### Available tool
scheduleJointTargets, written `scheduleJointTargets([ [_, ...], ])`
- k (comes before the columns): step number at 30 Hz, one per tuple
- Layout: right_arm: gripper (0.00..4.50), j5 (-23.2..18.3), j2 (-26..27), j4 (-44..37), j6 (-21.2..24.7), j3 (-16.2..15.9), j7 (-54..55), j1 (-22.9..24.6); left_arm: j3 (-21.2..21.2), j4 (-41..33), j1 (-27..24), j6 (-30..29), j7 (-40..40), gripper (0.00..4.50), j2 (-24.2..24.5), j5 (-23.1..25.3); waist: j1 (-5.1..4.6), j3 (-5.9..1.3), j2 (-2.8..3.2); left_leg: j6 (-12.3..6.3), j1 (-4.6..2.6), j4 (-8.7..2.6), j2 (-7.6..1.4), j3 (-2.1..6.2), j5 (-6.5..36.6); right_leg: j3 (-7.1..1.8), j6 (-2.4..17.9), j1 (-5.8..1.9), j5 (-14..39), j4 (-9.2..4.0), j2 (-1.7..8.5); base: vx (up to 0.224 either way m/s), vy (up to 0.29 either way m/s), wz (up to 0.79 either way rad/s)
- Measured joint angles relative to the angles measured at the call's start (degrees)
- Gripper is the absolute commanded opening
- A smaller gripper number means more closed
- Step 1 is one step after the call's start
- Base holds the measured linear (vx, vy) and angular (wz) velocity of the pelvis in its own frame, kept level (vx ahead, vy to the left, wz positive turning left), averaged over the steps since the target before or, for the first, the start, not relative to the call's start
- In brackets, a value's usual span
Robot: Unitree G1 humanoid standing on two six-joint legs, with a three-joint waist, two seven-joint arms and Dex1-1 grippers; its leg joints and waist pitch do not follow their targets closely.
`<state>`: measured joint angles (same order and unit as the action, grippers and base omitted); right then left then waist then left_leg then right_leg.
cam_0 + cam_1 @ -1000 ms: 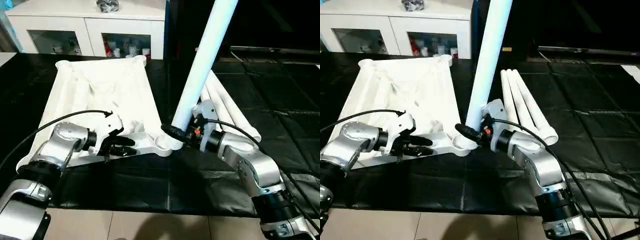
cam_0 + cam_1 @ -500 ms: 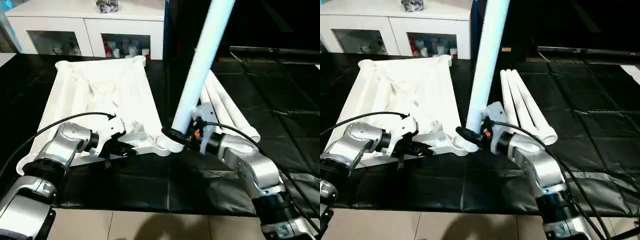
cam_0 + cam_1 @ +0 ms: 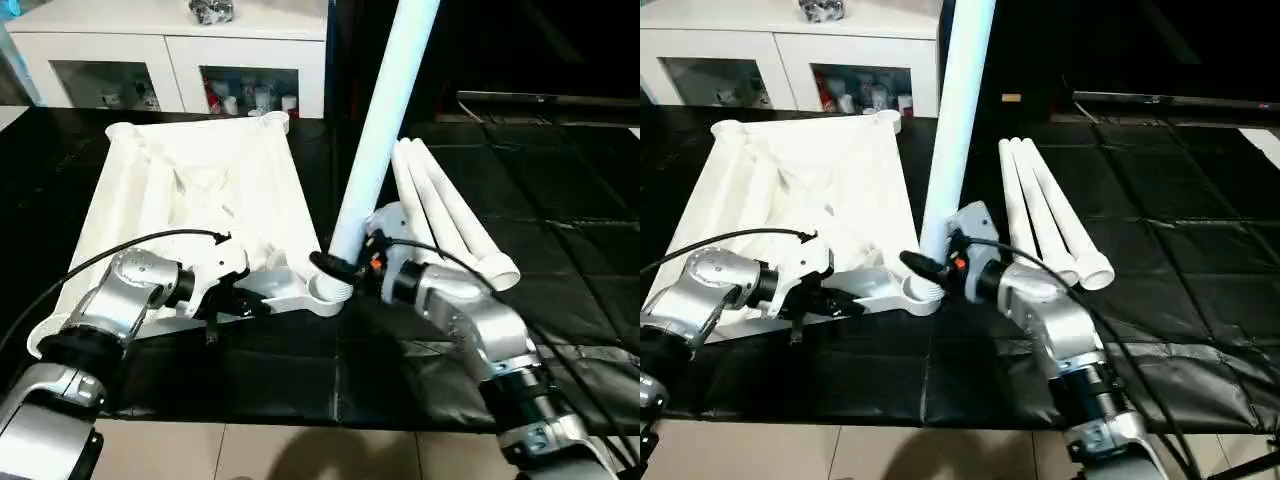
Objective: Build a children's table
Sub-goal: Insert table leg to table base
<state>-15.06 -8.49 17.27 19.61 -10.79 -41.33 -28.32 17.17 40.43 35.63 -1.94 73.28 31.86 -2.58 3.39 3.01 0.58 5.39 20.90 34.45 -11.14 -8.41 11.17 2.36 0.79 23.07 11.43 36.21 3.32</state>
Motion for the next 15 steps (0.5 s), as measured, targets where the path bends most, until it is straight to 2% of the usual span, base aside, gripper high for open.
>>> scheduleJointTargets([
  [15,1.93,3.5,1.1,7.7,-4.2,-2.2,-1.7,-4.1,-0.7,-3.1,-1.7,-2.4,-0.1,0.00,0.4,0.0,-0.27,-0.03,-0.05,0.00,-0.01,-0.02,-0.01,-0.05,0.0,-0.04,0.0,-0.05,0.0,0.02,0.00,0.000,0.000,0.00],
])
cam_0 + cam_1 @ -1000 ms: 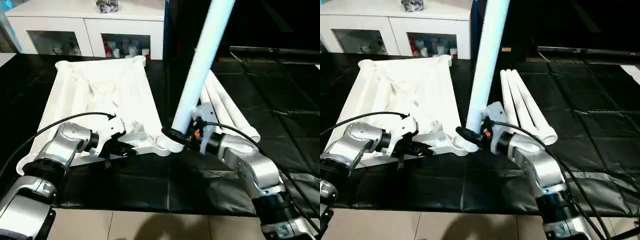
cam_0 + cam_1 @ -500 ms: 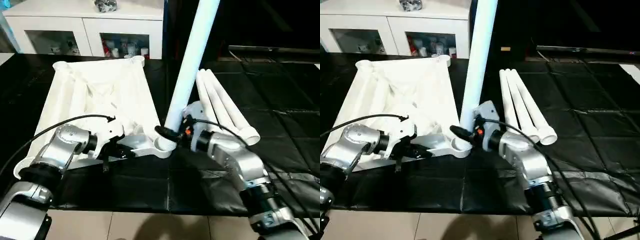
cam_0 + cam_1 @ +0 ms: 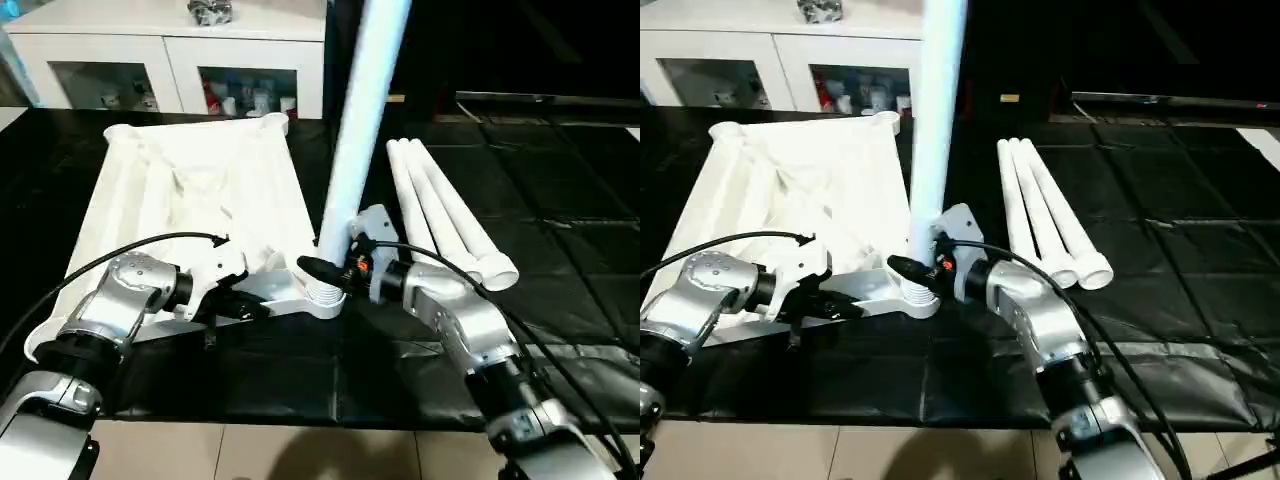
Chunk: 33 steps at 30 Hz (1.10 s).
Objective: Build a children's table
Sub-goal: Insert table leg to table base
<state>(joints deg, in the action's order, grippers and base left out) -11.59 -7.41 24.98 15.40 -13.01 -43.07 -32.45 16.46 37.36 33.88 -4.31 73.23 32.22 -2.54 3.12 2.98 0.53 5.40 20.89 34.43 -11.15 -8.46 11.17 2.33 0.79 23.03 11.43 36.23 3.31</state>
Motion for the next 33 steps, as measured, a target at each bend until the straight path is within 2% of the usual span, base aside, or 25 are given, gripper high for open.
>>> scheduleJointTargets([
  [11,1.93,-0.1,0.1,3.5,0.2,0.4,-3.5,-2.2,-0.2,-0.7,-0.5,-0.5,-0.3,0.00,0.1,0.0,-0.01,-0.01,-0.02,0.00,0.01,0.00,-0.02,-0.03,0.0,-0.02,0.0,-0.05,0.0,0.03,0.00,0.000,0.000,0.00],
  [18,1.93,-2.7,1.7,7.9,0.0,3.7,-3.7,-3.2,-0.7,-1.2,-0.7,-1.7,-0.6,0.00,0.2,0.0,-0.09,0.00,0.00,0.01,-0.01,0.00,-0.05,-0.03,0.0,0.00,0.0,-0.04,0.0,0.05,-0.01,0.000,0.000,0.00],
  [24,1.93,-4.2,2.3,9.1,-3.3,5.9,-3.6,-1.5,-0.9,-1.2,-0.4,-2.8,-1.0,0.00,-0.3,0.0,0.18,0.01,0.09,0.01,-0.03,0.01,-0.07,-0.03,0.0,0.02,0.0,-0.05,0.0,0.05,-0.01,0.000,0.000,0.00],
  [26,1.93,-4.7,2.4,9.1,-4.3,6.6,-3.6,-0.6,-0.9,-1.1,-0.3,-3.1,-1.0,0.00,-0.5,0.0,0.26,0.00,0.48,0.01,-0.13,0.03,-0.07,0.00,0.0,0.02,0.0,-0.05,0.0,0.02,-0.01,0.000,0.000,0.00],
  [29,1.93,-5.9,2.9,8.9,-5.9,7.8,-3.6,1.3,-0.9,-1.0,-0.2,-3.3,-1.1,0.00,-0.8,0.0,0.51,0.00,0.62,0.00,-0.13,0.01,-0.08,0.00,0.0,0.08,0.0,-0.04,0.0,0.01,0.00,0.000,0.000,0.00],
  [33,1.93,-6.5,3.0,7.5,-8.0,8.5,-3.6,3.9,-0.9,-0.5,-0.1,-3.2,-1.1,0.00,-1.4,0.0,0.83,-0.11,1.15,-0.03,-0.07,0.02,-0.08,0.01,0.0,0.09,0.0,-0.05,0.0,-0.08,0.00,0.000,0.000,0.00],
])
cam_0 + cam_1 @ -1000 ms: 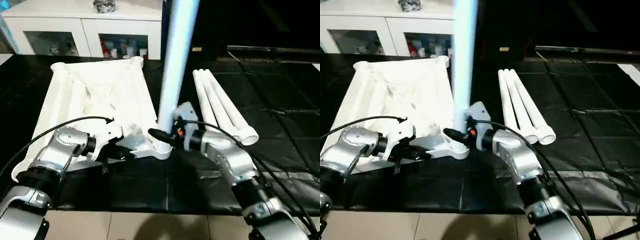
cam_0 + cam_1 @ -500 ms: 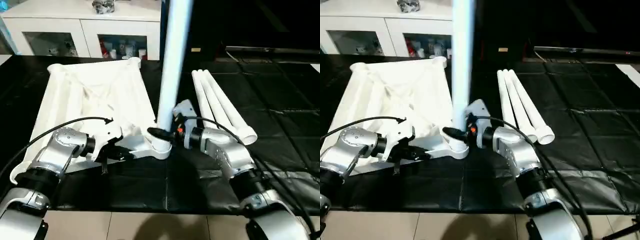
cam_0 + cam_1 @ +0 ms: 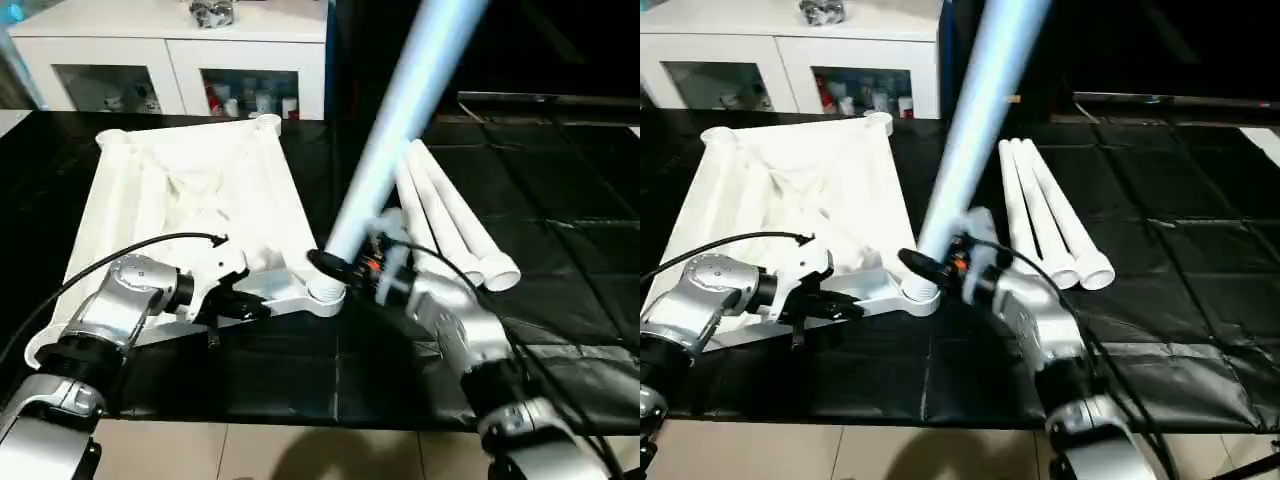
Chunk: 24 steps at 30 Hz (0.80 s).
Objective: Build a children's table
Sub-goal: Insert table leg to table base
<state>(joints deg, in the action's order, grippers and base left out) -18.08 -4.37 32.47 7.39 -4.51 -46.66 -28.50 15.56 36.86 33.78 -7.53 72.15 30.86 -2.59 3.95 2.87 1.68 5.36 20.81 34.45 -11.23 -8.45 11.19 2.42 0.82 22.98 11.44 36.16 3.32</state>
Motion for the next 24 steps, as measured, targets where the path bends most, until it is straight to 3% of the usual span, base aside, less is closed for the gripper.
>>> scheduleJointTargets([
  [4,1.93,0.0,-0.2,-2.0,-3.3,-0.2,0.0,3.1,0.0,0.1,0.0,0.0,0.0,0.00,-0.7,0.0,0.68,0.07,0.39,0.00,0.00,-0.02,-0.01,0.00,0.0,0.02,0.0,0.01,0.0,-0.01,0.00,0.000,0.000,0.00],
  [8,1.93,4.3,-2.4,-4.5,-10.4,-4.0,-0.1,5.6,0.1,0.4,0.0,0.4,0.1,0.00,-1.4,0.0,1.16,0.02,0.74,-0.01,0.01,-0.03,-0.01,-0.02,0.0,0.01,0.0,-0.02,0.0,-0.03,0.00,0.000,0.000,0.00],
  [13,1.93,7.6,-3.8,-4.9,-12.9,-6.4,-0.2,5.3,0.1,0.4,0.0,0.4,0.0,0.00,-1.6,0.0,1.20,-0.01,0.66,0.00,0.03,-0.04,-0.01,-0.03,0.0,-0.01,0.0,-0.09,0.0,-0.03,0.01,0.000,0.000,0.00],
  [20,1.93,8.9,-4.5,-2.9,-12.9,-7.9,-2.8,3.0,0.1,-3.2,-2.4,-0.2,-0.9,0.00,-0.4,0.1,1.11,-0.49,-0.33,-0.01,0.02,-0.29,-0.02,-0.17,0.0,-0.07,0.0,-0.07,0.1,-0.04,0.03,0.000,0.000,0.00],
  [24,1.93,9.2,-4.1,1.5,-12.7,-8.9,-6.1,-1.0,0.0,-6.6,-4.0,-0.7,-1.1,0.00,1.5,0.4,0.40,-0.58,-1.81,0.02,-0.30,-0.63,-0.09,-0.27,0.0,-0.15,0.0,-0.11,0.2,-0.03,-0.02,0.000,0.000,0.00],
])
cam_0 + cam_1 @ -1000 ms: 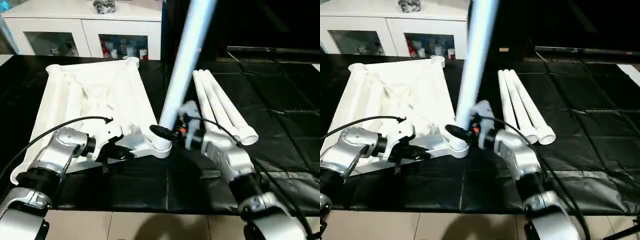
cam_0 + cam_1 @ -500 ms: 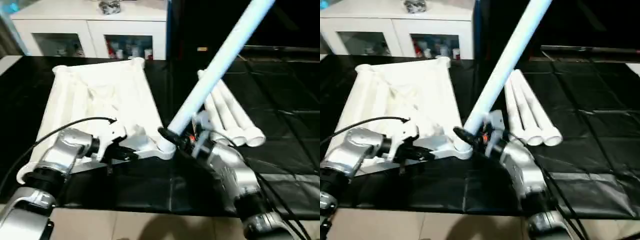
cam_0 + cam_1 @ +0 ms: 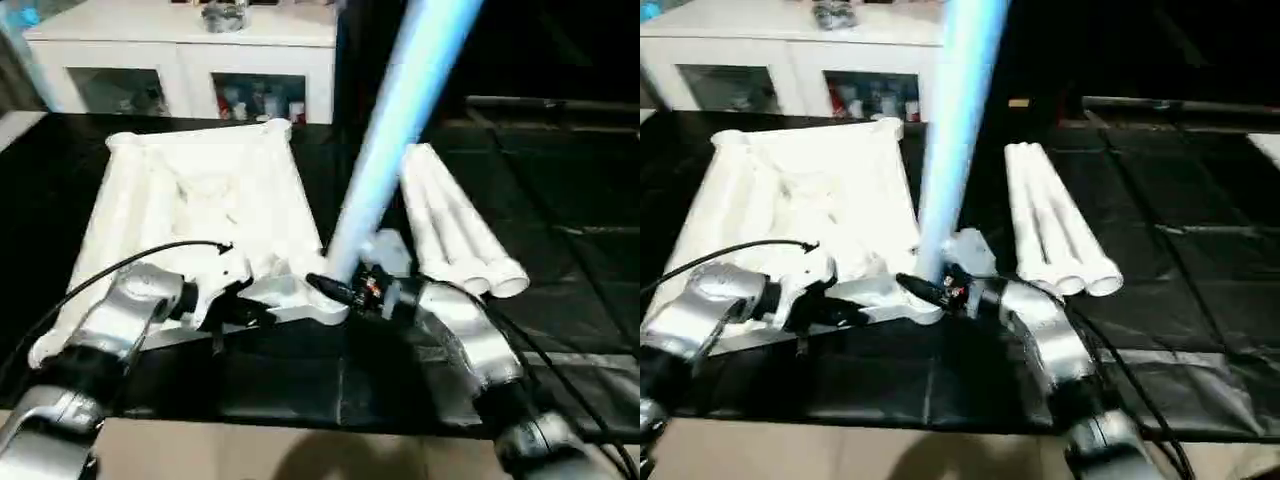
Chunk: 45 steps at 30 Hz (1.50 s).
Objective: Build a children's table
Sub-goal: Insert table leg to table base, then rotate leg to tighten
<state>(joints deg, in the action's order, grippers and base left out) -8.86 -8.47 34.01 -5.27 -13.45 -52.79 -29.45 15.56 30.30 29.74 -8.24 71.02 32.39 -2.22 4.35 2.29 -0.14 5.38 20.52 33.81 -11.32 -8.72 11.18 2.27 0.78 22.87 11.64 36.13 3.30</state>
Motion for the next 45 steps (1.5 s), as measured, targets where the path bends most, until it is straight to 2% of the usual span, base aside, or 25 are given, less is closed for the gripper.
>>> scheduleJointTargets([
  [2,1.93,0.0,0.1,0.8,0.4,-0.4,-1.9,-1.1,0.0,-0.9,-0.2,-0.2,0.9,0.00,0.9,0.2,-0.20,0.04,-0.64,0.02,-0.09,-0.17,-0.02,-0.02,0.0,-0.02,0.0,0.01,0.0,-0.01,0.00,0.000,0.000,0.00],
  [4,1.93,0.0,0.1,1.0,1.2,-0.5,-3.4,-1.7,0.0,-1.4,-0.2,-0.2,1.8,0.00,1.4,0.4,-0.40,0.10,-0.95,0.02,-0.13,-0.19,-0.02,-0.04,0.0,-0.03,0.0,0.01,0.0,-0.02,0.00,0.000,0.000,0.00],
  [10,1.93,-0.1,-0.7,-0.1,1.6,-0.5,-5.3,-1.5,1.5,-0.7,1.2,1.3,3.0,0.00,1.6,1.5,-0.57,0.33,-1.39,0.02,-0.34,-0.35,-0.02,-0.11,0.0,-0.04,0.0,-0.05,0.1,-0.29,0.02,0.000,0.000,0.00],
  [20,1.93,-0.6,-0.6,-0.2,1.3,-0.5,-8.7,-1.4,2.7,0.9,3.0,1.9,5.1,0.00,2.3,2.2,-0.57,0.45,-1.40,0.02,-0.50,-1.35,-0.01,-0.25,0.0,0.01,0.0,-0.35,0.1,-1.15,0.02,0.000,0.000,0.00],
  [26,1.93,-0.6,-0.2,0.4,1.3,-0.5,-8.7,-1.9,2.9,2.2,4.0,1.6,5.1,0.00,2.3,2.4,-0.72,0.49,-1.42,0.03,-0.57,-1.47,-0.01,-0.27,0.0,0.00,0.0,-0.39,0.1,-1.16,0.03,0.000,0.000,0.00],
  [31,1.93,-0.6,0.9,1.9,1.1,-0.3,-7.8,-2.5,2.2,1.9,3.9,-0.8,5.1,0.00,2.4,1.9,-0.81,0.49,-1.42,0.04,-0.62,-1.61,-0.01,-0.28,0.0,0.01,0.0,-0.37,0.1,-1.15,0.03,0.000,0.000,0.00],
  [36,1.93,0.0,4.8,7.0,0.8,1.5,0.0,-5.3,-1.5,-4.7,-0.3,-7.8,0.0,0.00,2.7,1.4,-1.95,0.49,-1.67,0.37,-0.67,-1.86,-0.05,-0.29,-0.2,0.08,0.1,-0.08,0.0,-1.12,0.02,0.000,0.000,0.00],
  [39,1.92,0.5,7.4,11.0,0.8,2.9,7.4,-8.0,-4.9,-12.3,-4.4,-16.5,-5.7,0.00,1.7,-0.4,-2.65,0.52,-1.94,0.57,-0.68,-1.92,-0.22,-0.28,-0.3,0.30,0.3,0.14,-0.1,-1.10,-0.03,0.000,0.000,0.00],
  [45,1.92,2.2,11.5,17.5,0.8,4.4,19.4,-13.1,-9.5,-24.0,-8.7,-30.7,-17.1,0.00,-4.4,-0.1,-2.36,0.54,-1.96,0.60,-0.66,-1.99,-0.40,-0.49,-0.3,0.37,0.5,0.23,-0.2,-1.13,-0.10,0.000,0.000,0.00],
])
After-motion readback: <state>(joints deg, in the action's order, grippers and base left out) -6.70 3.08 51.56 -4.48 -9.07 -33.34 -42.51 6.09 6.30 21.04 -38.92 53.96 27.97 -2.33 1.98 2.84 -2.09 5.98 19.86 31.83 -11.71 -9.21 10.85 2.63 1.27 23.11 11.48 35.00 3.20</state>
